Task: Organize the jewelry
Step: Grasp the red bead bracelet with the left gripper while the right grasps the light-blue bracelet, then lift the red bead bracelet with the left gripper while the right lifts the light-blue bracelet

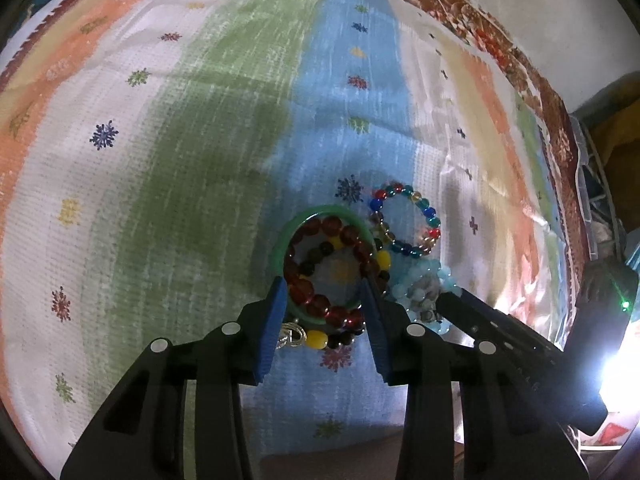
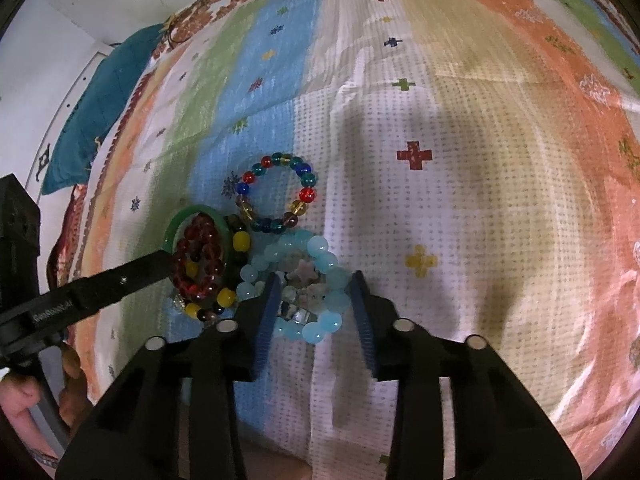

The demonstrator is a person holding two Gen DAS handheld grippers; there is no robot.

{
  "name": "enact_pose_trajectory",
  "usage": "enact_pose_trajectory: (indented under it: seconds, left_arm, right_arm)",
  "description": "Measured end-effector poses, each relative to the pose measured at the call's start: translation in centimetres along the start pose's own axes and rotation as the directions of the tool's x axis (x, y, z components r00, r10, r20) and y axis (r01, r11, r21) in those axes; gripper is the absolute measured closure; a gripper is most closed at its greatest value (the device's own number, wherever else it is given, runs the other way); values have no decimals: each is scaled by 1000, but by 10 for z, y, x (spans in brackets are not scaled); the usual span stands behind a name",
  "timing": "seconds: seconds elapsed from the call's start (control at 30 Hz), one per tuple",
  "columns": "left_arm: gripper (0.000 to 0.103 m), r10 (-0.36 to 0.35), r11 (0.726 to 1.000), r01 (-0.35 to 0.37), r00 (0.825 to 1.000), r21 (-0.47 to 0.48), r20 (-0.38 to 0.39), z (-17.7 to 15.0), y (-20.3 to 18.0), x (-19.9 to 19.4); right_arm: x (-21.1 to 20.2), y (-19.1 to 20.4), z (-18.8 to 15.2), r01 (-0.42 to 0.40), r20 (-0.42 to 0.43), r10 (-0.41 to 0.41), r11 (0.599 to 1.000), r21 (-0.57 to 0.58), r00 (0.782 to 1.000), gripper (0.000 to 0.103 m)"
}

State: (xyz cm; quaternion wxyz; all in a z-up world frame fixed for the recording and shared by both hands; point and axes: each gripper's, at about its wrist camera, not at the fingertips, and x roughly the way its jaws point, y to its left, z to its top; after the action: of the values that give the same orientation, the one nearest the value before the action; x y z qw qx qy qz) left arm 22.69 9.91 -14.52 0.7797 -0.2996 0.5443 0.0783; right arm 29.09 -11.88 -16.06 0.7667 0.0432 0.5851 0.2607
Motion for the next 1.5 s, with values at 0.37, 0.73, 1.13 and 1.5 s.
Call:
enact_pose_trajectory:
  seconds: [0.37,0.73,1.13,1.5]
  left_arm:
    - [64,38,999,-38,999,39,6,-2,-3,4]
    - [68,78,995,-78,997,59,1,-4,-1,10]
    - [90,86,995,-86,996,39,3,-2,9,5]
    - [90,64,996,-66,997,52,31,-3,3,-10]
  right_arm:
    - [0,-4,-1,-12,-6,12,1000,24,1000,83]
    - [1,-5,-3,-8,-11,8,1000,16,1000,84]
    - [0,-5,-3,-12,-8,12,1000,20,1000,90]
    - [-9,-7,-2,-25,6,24,999,24,1000,91]
